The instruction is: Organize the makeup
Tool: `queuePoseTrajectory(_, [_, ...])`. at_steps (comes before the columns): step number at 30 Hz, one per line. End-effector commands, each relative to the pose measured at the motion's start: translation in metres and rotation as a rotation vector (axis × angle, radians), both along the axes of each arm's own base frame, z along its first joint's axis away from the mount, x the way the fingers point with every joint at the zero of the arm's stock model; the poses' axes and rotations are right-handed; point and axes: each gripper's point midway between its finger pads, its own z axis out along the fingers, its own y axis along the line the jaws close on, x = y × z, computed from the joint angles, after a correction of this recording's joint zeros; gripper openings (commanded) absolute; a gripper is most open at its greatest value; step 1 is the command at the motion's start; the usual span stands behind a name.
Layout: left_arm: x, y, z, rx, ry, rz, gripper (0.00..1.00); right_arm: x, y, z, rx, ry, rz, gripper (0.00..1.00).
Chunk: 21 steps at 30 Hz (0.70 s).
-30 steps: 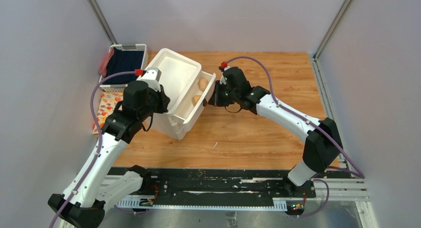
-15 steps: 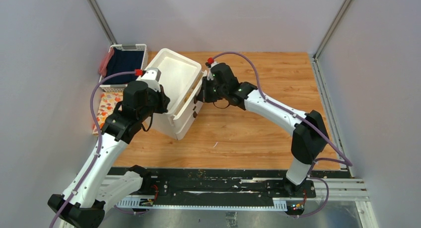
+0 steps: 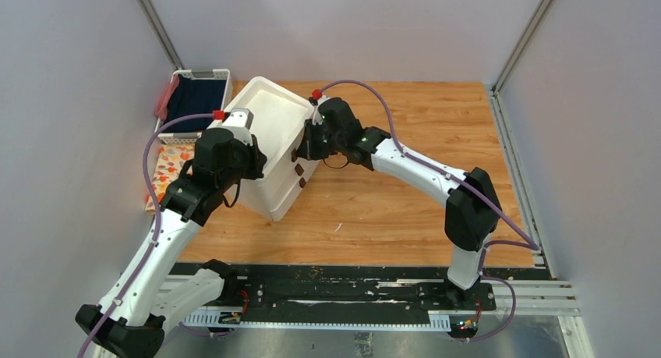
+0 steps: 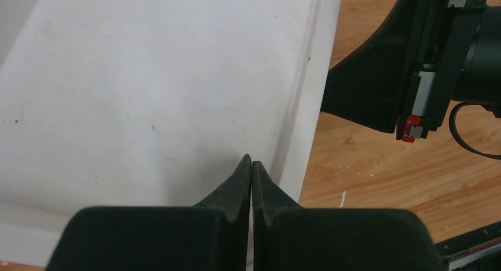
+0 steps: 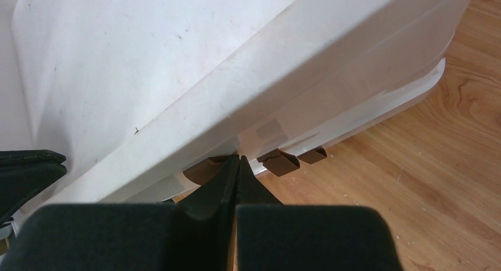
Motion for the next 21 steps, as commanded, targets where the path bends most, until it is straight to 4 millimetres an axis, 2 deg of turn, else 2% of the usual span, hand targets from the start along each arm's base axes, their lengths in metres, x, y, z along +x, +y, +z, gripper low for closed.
queuePoseTrajectory(1, [-0.004, 0.003, 0.003, 0.01, -0.017, 0.002, 0.0, -0.013, 0.018, 0.01, 0.018, -0.023, 0.062, 0.0])
queuePoseTrajectory(5, [-0.006, 0.005, 0.011, 0.004, -0.042, 0.007, 0.0, -0.013, 0.0, 0.019, -0.032, -0.076, 0.027, 0.0])
queuePoseTrajectory(9, [-0.008, 0.009, 0.026, 0.006, -0.088, 0.016, 0.0, -0.008, -0.032, 0.032, -0.151, -0.164, -0.062, 0.0])
queuePoseTrajectory(14, [-0.01, 0.013, 0.037, 0.008, -0.111, 0.025, 0.0, -0.007, -0.074, 0.057, -0.25, -0.284, -0.181, 0.11])
queuePoseTrajectory(21, [-0.013, 0.015, 0.056, -0.005, -0.151, 0.029, 0.0, -0.017, -0.113, 0.077, -0.319, -0.357, -0.259, 0.24])
